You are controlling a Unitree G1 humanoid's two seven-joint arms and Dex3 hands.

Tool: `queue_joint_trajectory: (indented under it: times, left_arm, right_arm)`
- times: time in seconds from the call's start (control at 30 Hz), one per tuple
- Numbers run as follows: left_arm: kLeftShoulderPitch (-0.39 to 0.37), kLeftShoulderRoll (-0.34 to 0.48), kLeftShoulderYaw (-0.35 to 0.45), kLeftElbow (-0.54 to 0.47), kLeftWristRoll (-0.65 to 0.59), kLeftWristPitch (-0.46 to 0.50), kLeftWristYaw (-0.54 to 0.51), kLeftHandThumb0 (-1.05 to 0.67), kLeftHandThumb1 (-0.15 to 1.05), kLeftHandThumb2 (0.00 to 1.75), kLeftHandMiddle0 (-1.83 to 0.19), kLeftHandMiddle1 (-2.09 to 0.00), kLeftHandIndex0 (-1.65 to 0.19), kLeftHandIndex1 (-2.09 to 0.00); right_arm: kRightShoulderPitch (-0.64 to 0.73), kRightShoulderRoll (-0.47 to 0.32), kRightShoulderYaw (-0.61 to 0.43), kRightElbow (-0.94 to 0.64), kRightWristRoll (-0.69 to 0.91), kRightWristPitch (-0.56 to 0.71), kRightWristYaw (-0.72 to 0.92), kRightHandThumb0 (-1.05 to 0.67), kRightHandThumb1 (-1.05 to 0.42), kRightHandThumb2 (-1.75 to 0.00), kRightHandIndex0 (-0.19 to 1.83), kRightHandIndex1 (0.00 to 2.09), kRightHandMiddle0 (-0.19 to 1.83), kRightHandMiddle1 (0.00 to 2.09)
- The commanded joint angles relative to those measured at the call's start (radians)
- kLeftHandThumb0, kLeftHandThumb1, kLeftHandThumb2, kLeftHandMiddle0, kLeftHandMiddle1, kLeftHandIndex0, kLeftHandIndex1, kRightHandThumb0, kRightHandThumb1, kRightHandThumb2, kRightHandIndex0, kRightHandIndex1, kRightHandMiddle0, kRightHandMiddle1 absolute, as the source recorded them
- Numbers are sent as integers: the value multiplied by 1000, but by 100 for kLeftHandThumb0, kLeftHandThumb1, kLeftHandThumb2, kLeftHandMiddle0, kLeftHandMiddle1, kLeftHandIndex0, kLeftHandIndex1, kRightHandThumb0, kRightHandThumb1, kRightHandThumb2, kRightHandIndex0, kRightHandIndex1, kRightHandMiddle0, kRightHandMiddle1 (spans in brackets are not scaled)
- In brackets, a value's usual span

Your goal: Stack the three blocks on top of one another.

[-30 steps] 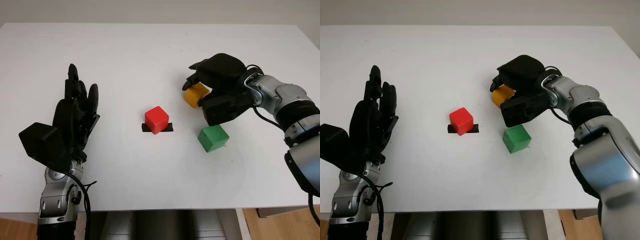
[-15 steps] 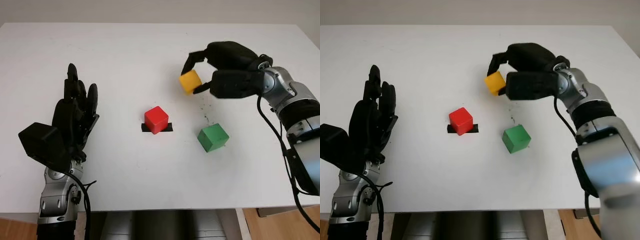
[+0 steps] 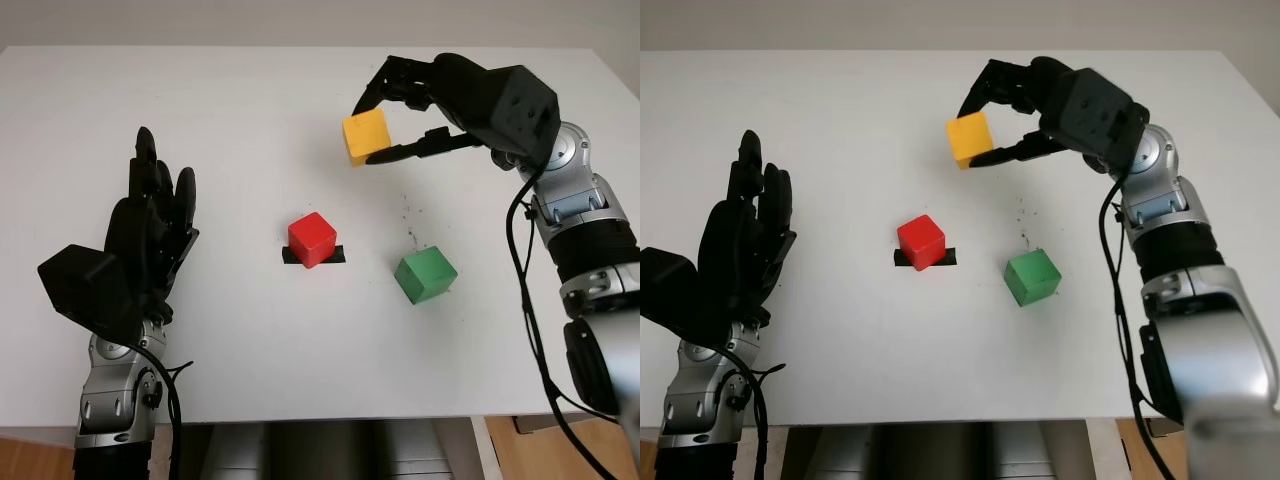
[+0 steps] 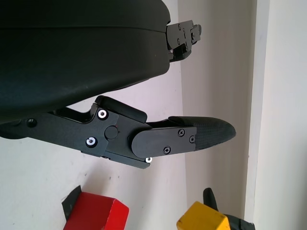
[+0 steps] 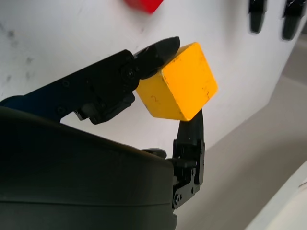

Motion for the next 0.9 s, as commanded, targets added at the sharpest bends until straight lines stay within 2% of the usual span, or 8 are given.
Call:
queue_joint_trajectory:
  times: [0.0, 0.1, 0.27, 0.53, 0.67, 0.87]
  left_arm:
    - [4, 2, 0, -10, -1, -8, -3, -67, 105, 48, 19, -2, 17, -5]
    - [6, 2, -1, -12, 2, -9, -2, -66, 105, 49, 19, -3, 16, -5]
    - [4, 1, -1, -16, 5, -2, 4, -68, 105, 48, 19, -3, 16, -6]
    - [9, 2, 0, -19, 5, -8, 3, -67, 105, 49, 19, -4, 16, -6]
    - [11, 3, -1, -26, 12, 0, 12, -69, 105, 48, 19, -5, 14, -6]
    - [10, 5, 1, -21, 7, -7, 6, -69, 105, 47, 19, -5, 15, -6]
  right_arm:
    - [37, 9, -20, -100, 45, 77, 39, -35, -97, -6, 23, 0, 17, 169]
    - [55, 13, -6, -142, 78, 129, 120, -37, -97, -6, 21, 0, 18, 172]
    - [11, 31, 28, -59, 66, 124, 226, -40, -94, -5, 20, 2, 28, 171]
    - [-91, 82, 61, 192, 16, -44, 310, -44, -89, -5, 24, 5, 40, 159]
    - [-141, 112, 75, 319, -25, -122, 302, -45, -88, -5, 27, 7, 44, 157]
    - [-188, 144, 80, 428, -72, -170, 275, -46, -88, -5, 28, 7, 47, 155]
